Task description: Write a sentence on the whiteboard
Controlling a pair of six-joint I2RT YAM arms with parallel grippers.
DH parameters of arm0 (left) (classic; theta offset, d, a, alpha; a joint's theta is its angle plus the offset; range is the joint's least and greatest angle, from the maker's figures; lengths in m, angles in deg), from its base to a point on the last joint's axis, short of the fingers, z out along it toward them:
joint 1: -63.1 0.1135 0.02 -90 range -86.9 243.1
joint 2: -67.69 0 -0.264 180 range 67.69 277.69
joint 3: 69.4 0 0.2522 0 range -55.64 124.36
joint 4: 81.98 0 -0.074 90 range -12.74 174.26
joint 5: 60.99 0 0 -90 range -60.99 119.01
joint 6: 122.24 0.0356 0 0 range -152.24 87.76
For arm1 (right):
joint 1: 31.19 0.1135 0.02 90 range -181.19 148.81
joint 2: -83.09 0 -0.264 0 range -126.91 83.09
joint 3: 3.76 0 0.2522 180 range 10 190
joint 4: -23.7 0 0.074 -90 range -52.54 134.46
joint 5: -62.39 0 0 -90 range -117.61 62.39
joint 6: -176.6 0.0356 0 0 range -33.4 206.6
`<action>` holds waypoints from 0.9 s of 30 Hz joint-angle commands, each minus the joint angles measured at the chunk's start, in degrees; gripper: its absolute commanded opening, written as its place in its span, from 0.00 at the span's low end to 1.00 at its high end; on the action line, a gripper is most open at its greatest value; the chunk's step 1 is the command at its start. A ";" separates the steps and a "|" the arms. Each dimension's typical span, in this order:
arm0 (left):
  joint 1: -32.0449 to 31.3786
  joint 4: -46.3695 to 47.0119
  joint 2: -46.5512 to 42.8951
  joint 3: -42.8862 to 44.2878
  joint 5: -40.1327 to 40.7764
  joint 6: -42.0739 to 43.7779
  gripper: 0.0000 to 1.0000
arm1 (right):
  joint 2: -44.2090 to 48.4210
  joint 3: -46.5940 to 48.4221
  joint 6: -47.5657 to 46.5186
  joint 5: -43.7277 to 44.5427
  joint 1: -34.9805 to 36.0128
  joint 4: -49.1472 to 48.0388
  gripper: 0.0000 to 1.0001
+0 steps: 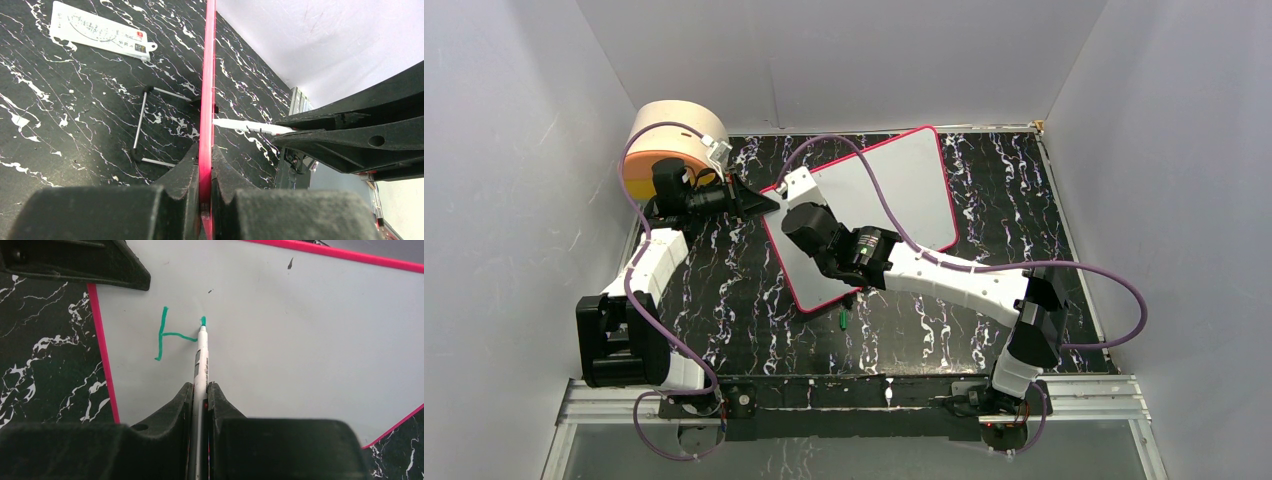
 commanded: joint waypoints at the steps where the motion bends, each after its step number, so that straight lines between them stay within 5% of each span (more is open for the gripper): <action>1: -0.97 -1.78 0.14 -0.19 1.63 4.34 0.00 | 0.32 2.32 1.73 -1.14 -0.66 1.79 0.00; 27: -0.97 -1.78 0.23 -0.19 1.70 4.34 0.00 | 0.22 1.60 5.05 -3.89 -0.73 7.18 0.00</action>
